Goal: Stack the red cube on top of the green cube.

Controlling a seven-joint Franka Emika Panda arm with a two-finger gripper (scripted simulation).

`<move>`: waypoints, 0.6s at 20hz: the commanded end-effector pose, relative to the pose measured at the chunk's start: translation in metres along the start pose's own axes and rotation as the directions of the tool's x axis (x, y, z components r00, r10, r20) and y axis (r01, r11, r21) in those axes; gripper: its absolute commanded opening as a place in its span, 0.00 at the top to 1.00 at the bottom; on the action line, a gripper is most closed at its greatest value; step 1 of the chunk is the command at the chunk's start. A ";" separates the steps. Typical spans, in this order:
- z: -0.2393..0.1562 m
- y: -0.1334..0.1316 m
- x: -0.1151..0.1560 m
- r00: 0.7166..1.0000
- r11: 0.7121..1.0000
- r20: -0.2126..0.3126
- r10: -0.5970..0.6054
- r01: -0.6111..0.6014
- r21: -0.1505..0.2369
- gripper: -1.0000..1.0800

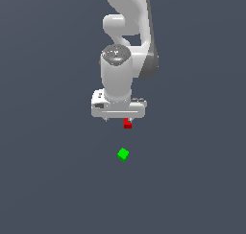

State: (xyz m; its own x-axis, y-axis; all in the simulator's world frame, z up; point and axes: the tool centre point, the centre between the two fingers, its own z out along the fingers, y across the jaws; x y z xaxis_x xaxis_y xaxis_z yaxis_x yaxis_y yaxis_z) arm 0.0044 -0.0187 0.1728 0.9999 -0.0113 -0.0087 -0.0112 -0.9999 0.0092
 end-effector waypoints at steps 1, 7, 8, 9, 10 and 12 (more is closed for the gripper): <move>0.000 0.000 0.000 1.000 1.000 0.000 0.000 0.000 0.000 0.04; 0.006 -0.003 -0.005 1.000 1.000 -0.001 -0.003 0.003 0.001 0.04; 0.008 -0.004 -0.007 1.000 1.000 -0.001 -0.004 0.004 0.001 0.04; 0.011 -0.005 -0.009 1.000 1.000 -0.001 -0.005 0.005 0.001 0.04; 0.014 -0.006 -0.012 1.000 1.000 -0.001 -0.007 0.007 0.001 0.04; 0.021 -0.010 -0.018 1.000 1.000 -0.002 -0.010 0.010 0.002 0.04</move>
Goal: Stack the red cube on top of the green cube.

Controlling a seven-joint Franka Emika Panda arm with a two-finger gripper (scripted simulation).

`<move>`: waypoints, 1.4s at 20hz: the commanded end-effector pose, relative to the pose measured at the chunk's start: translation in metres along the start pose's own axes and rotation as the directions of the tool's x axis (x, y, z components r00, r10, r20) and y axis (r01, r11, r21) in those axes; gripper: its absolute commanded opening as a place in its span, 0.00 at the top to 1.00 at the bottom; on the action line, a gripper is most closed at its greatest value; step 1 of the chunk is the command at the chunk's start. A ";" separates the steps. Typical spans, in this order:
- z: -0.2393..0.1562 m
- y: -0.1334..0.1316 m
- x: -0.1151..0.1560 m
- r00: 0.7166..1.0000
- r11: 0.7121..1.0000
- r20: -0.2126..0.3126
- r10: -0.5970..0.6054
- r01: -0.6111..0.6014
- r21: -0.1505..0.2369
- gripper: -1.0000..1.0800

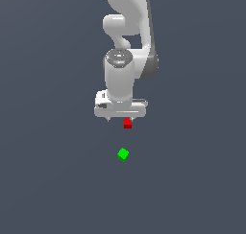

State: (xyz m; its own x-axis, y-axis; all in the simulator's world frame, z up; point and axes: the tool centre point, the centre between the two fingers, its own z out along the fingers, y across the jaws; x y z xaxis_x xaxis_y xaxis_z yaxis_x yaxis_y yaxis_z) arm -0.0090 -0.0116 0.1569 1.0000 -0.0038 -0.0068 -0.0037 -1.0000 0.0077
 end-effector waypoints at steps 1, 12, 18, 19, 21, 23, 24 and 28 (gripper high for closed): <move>0.010 -0.004 -0.008 1.000 1.000 0.000 -0.005 0.005 0.001 0.04; 0.066 -0.029 -0.054 0.999 0.999 -0.005 -0.032 0.032 0.006 0.04; 0.083 -0.036 -0.066 0.999 0.999 -0.007 -0.040 0.040 0.007 0.04; 0.085 -0.037 -0.067 0.999 0.999 -0.007 -0.040 0.041 0.008 0.04; 0.086 -0.038 -0.068 0.999 0.999 -0.007 -0.041 0.041 0.008 0.04; 0.086 -0.037 -0.068 0.999 0.999 -0.006 -0.041 0.041 0.008 0.04; 0.086 -0.037 -0.068 0.999 0.999 -0.006 -0.041 0.041 0.008 0.04; 0.093 -0.038 -0.068 0.999 0.999 -0.006 -0.041 0.041 0.008 0.04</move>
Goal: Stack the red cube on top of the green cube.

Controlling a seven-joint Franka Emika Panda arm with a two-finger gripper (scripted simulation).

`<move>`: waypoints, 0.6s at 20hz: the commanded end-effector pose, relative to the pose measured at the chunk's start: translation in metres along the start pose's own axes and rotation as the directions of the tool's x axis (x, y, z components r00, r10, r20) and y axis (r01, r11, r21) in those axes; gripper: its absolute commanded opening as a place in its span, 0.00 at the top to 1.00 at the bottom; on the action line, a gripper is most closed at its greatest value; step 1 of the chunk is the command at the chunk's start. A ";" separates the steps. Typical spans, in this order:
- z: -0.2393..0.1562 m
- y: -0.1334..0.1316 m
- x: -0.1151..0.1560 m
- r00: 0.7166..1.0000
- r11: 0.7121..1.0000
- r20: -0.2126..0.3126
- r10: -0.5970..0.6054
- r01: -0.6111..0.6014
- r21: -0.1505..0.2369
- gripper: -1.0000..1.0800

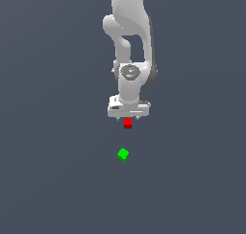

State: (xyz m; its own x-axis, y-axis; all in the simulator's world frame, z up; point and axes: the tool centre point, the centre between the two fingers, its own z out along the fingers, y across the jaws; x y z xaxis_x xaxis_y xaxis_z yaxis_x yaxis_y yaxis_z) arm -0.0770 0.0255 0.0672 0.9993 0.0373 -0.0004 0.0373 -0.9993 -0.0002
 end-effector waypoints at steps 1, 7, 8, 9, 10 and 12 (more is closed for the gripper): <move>0.007 0.000 -0.001 1.000 1.000 0.001 0.000 0.000 0.000 0.04; 0.034 0.000 -0.001 1.000 1.000 0.000 0.000 0.000 0.000 0.04; 0.038 0.000 -0.001 1.000 1.000 0.000 0.000 0.000 0.000 0.04; 0.041 0.000 -0.001 1.000 1.000 0.000 0.000 0.000 0.000 0.04; 0.043 0.000 -0.001 1.000 1.000 0.000 0.000 0.000 0.000 0.04; 0.046 0.000 -0.001 1.000 1.000 -0.001 0.000 0.000 0.000 0.04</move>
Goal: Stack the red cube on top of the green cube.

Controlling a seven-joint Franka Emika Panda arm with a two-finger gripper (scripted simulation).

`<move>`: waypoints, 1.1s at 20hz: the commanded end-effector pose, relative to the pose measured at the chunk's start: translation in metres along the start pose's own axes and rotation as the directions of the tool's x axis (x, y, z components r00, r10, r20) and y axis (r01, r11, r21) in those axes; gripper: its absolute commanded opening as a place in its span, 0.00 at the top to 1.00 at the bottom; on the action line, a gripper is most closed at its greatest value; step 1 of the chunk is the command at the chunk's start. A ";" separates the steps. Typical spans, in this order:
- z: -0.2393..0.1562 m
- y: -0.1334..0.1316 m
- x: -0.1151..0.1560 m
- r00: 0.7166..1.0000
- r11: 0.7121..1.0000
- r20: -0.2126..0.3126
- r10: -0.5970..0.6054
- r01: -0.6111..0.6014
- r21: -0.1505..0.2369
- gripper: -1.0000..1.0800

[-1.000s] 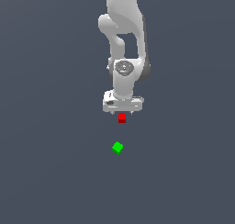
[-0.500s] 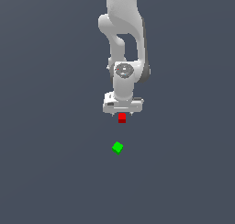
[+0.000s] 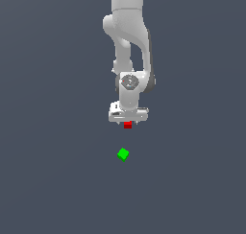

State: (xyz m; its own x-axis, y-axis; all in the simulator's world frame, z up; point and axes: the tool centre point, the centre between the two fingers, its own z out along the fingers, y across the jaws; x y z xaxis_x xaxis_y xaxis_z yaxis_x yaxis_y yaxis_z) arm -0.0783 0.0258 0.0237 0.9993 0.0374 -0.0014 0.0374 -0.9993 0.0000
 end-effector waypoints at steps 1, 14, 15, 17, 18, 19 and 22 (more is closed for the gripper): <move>0.003 0.000 0.001 1.000 1.000 -0.002 0.000 0.000 0.000 0.04; 0.003 0.000 0.000 1.000 1.000 -0.002 0.000 0.000 0.000 1.00; 0.002 0.000 0.000 1.000 1.000 -0.002 0.000 0.000 0.000 1.00; -0.001 0.000 0.000 1.000 1.000 -0.002 0.000 0.000 0.000 1.00; -0.003 0.000 0.000 1.000 1.000 -0.002 0.000 0.000 0.000 1.00; -0.006 0.000 0.000 1.000 1.000 -0.002 0.000 0.000 0.000 1.00; -0.017 0.000 0.000 1.000 1.000 -0.002 0.000 0.000 0.000 1.00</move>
State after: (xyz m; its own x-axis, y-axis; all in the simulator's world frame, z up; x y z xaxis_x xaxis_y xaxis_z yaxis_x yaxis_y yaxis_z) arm -0.0787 0.0258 0.0348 0.9993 0.0375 -0.0013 0.0375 -0.9993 0.0000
